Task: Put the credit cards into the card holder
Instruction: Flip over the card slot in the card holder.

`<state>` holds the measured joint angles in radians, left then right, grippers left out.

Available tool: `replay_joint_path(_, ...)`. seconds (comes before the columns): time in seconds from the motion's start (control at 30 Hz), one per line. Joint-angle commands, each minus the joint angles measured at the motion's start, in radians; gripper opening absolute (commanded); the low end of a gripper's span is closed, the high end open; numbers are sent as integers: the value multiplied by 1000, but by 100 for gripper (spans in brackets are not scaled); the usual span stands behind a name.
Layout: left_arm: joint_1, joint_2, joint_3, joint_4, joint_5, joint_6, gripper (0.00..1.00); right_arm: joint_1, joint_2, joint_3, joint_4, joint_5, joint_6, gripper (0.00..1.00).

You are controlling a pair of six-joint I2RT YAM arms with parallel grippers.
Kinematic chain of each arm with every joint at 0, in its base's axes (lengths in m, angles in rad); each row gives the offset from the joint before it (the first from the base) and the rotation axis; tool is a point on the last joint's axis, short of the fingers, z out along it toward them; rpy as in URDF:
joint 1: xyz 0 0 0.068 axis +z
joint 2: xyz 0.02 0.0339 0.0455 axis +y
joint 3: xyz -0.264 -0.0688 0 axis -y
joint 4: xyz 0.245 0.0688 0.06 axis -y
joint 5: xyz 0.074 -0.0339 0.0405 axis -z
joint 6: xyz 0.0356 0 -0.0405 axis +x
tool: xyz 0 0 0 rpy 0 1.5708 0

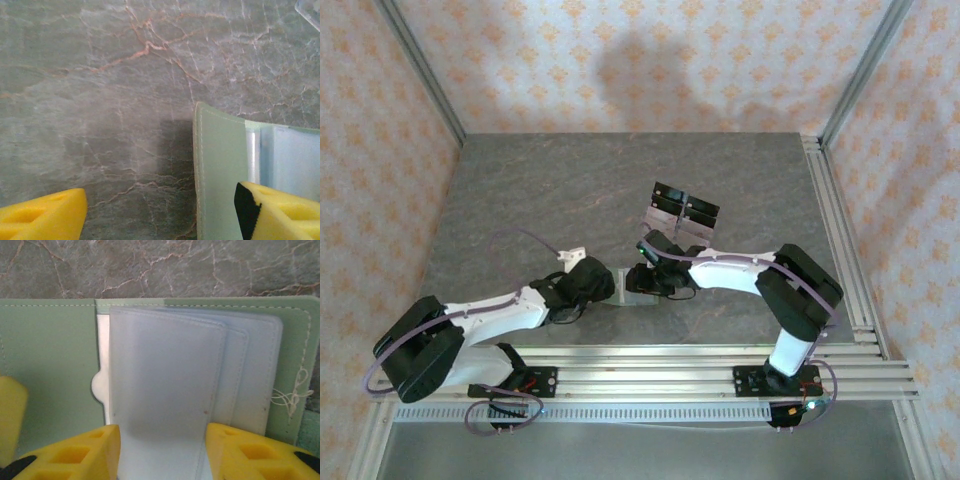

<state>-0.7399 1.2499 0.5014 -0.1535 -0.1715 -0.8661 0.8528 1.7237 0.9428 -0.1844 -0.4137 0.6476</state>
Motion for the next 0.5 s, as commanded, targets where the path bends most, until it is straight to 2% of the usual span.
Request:
replay_joint_path(0.0, -9, -26, -2, -99, -97, 0, 79, -10, 22, 11, 3, -2, 15, 49)
replay_joint_path(0.17, -7, 18, 8, -150, -100, -5, 73, -12, 31, 21, 10, -19, 20, 48)
replay_joint_path(0.33, -7, 58, -10, -121, -80, -22, 62, -12, 49, 56, 12, -51, 25, 48)
replay_joint_path(0.47, -7, 59, -28, -80, -69, -25, 59, -11, 71, 100, 10, -80, 30, 48)
